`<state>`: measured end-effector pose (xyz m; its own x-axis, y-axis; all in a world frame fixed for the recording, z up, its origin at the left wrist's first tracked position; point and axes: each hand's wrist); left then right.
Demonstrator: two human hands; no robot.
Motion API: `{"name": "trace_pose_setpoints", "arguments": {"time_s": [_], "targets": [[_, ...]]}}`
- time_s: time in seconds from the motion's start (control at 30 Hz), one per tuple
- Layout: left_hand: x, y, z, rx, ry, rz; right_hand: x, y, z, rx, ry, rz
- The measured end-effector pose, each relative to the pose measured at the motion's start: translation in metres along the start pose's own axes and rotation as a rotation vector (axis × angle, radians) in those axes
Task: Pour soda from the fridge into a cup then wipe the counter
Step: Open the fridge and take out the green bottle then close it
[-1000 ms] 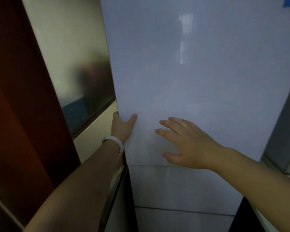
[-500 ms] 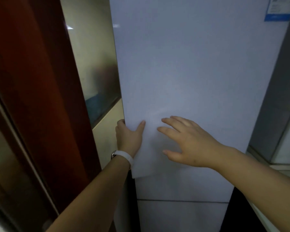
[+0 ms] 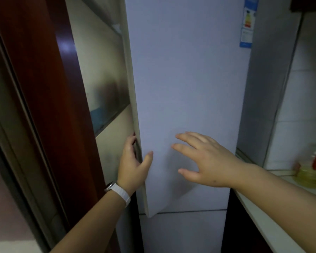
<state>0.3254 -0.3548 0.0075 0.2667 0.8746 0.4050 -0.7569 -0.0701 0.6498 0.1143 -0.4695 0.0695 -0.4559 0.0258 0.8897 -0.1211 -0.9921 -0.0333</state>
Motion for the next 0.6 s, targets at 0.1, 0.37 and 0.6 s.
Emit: {"name": "trace_pose_setpoints", "arguments": {"time_s": [0.1,0.37,0.6], "targets": [[-0.003,0.013,-0.022,-0.042,-0.018,0.019,0.016,-0.007,-0.03,-0.018,0.0,-0.001],[-0.017,0.081,-0.095,-0.204,-0.023,0.144,0.062,-0.023,-0.115,-0.046,0.011,-0.005],[-0.025,0.133,-0.136,-0.421,0.006,0.435,0.091,-0.043,-0.175,-0.083,0.008,0.022]]}}
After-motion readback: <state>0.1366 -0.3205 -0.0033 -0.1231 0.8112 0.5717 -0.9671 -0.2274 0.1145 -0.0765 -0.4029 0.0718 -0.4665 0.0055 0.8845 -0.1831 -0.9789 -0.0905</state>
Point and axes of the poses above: each hand's wrist, its own z-axis towards the middle knuckle, its own x-axis out of the back of the hand, y = z × x, and after that the axes turned 15 degrees about z, right-handed
